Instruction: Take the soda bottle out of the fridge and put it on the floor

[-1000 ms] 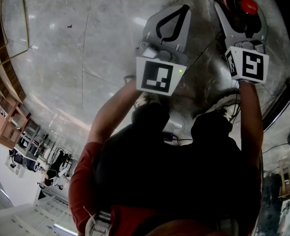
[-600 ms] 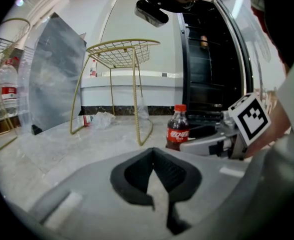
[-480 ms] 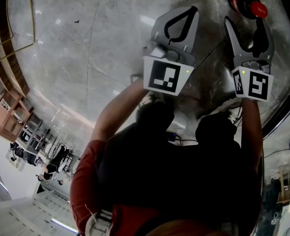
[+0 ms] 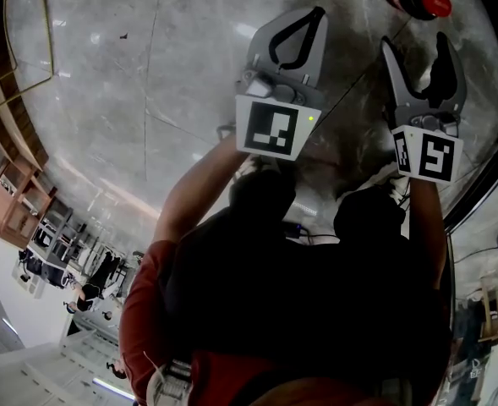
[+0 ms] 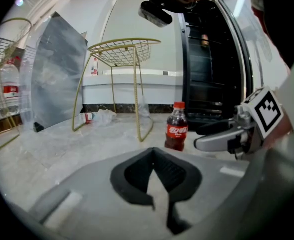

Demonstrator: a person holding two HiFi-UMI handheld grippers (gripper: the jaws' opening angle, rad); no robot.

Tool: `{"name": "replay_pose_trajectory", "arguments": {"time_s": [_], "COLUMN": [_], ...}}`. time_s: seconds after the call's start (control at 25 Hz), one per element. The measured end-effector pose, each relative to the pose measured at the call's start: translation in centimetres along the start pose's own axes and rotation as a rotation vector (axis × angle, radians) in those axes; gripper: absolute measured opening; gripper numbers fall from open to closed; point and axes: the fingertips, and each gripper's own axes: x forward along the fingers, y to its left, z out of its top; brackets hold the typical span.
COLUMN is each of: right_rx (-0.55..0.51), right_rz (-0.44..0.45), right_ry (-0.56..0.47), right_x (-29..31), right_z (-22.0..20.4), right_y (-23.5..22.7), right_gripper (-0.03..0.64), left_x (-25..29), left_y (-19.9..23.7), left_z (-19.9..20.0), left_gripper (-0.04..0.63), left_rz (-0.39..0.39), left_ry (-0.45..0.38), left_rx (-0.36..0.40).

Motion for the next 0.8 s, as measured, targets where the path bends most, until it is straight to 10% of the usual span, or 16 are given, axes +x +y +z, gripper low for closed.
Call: {"name": "replay_pose_trajectory", "arguments": {"time_s": [0.8], "right_rx": [0.024], "right_rz": [0.011], "right_ry": [0.005], "right_x": [-0.26], "right_z": [-0.20], "right_y": [0.11], "right_gripper": [0.265], "left_x": [-0.09], "left_y": [-0.45], "left_z": [0.03], "left_gripper": [0.000], "left_rz": [-0.008], "left_ry": [0.000], "left_rx": [-0.001]}}
